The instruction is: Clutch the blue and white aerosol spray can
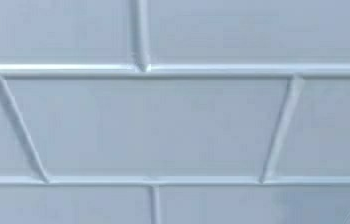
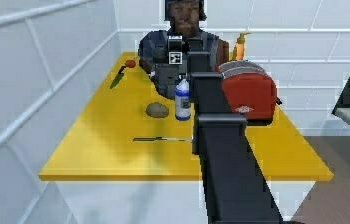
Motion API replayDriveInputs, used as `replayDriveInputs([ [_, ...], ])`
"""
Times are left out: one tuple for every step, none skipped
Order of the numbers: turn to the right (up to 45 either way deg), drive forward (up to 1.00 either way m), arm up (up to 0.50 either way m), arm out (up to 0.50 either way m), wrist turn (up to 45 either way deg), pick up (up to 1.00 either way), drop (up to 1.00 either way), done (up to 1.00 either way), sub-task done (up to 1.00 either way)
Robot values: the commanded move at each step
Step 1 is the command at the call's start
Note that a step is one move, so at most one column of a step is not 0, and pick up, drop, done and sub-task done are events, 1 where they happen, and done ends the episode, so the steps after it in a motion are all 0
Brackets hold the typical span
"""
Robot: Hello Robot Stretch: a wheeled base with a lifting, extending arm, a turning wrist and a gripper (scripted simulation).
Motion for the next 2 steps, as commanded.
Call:
replayDriveInputs([
  [0.0,0.00,0.00,0.00,18.0,0.00,0.00,0.00,0.00],
  [0.0,0.00,0.00,0.00,0.0,1.00,0.00,0.00,0.00],
])
